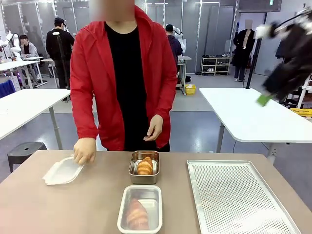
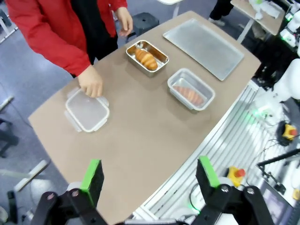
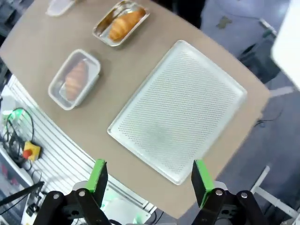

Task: Place the bread into the airtight container.
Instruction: Pick up a Butter Roll and place it into an empty Airtight Container.

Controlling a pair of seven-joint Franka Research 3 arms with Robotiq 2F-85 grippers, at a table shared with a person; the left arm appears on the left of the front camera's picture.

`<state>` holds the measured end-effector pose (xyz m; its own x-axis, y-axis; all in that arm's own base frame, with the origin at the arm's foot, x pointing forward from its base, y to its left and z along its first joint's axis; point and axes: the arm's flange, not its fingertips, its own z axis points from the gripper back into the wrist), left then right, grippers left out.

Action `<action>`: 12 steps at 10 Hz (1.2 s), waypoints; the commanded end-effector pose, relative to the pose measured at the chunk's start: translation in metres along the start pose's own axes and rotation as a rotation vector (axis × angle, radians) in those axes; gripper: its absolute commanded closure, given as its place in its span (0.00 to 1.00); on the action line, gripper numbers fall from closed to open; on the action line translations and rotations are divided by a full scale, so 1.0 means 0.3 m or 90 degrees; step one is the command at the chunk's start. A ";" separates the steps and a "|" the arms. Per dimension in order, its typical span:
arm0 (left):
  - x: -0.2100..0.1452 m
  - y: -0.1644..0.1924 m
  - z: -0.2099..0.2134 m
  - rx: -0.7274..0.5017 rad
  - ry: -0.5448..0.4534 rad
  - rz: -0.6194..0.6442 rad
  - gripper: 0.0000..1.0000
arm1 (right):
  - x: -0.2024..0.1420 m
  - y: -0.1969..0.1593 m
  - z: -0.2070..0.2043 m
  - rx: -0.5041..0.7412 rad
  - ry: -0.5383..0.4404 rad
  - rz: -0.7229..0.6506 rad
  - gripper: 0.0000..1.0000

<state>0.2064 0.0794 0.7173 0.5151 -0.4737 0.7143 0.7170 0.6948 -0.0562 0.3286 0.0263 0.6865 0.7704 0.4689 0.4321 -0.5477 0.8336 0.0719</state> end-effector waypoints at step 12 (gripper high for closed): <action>0.008 -0.001 0.002 0.002 0.002 -0.001 0.00 | -0.150 -0.014 0.172 -0.068 -0.023 -0.045 0.10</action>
<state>0.2064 0.0793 0.7173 0.5150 -0.4738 0.7143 0.7170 0.6949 -0.0561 0.2795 -0.0103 0.7159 0.7944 0.3922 0.4638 -0.4476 0.8942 0.0106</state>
